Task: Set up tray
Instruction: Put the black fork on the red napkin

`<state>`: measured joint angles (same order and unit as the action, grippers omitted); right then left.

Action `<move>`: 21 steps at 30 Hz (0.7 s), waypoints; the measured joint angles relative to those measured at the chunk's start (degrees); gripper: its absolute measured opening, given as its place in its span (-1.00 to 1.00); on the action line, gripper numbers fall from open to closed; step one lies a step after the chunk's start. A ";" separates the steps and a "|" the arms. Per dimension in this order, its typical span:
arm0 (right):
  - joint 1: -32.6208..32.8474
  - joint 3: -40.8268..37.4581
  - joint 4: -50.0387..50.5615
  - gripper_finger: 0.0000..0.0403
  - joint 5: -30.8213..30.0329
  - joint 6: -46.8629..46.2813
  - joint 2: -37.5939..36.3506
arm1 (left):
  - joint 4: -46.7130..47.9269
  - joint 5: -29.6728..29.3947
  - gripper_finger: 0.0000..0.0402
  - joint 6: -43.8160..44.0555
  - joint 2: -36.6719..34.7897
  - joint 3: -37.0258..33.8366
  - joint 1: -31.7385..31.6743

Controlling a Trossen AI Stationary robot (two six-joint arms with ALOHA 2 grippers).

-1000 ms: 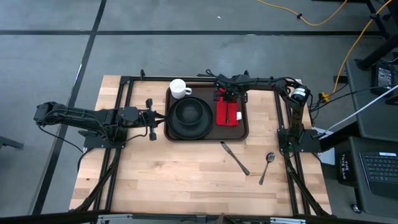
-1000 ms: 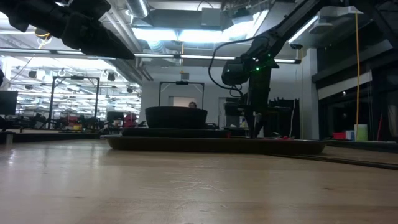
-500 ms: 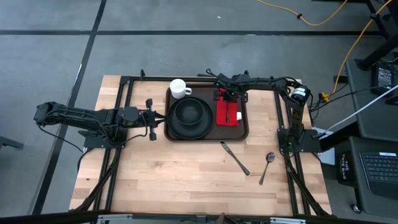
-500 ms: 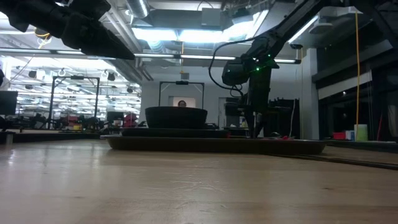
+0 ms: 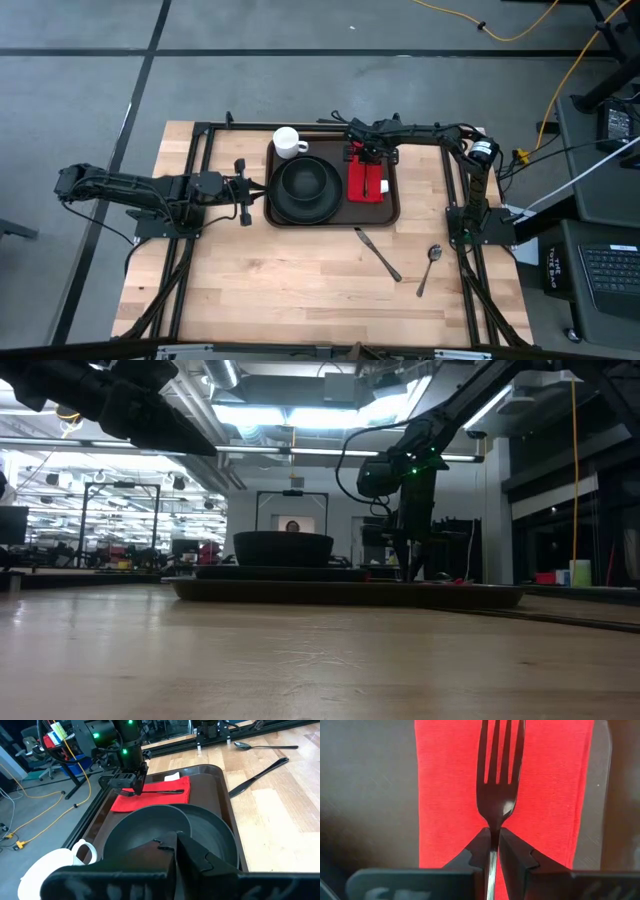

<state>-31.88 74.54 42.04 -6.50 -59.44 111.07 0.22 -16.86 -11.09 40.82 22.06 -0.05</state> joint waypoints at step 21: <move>0.02 0.02 -0.14 -0.79 0.58 1.22 -0.02 | 0.00 0.00 -0.99 0.02 0.00 0.00 0.00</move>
<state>-31.86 74.56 41.90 -5.92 -58.22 111.04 0.22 -16.86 -11.07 40.82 22.06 -0.05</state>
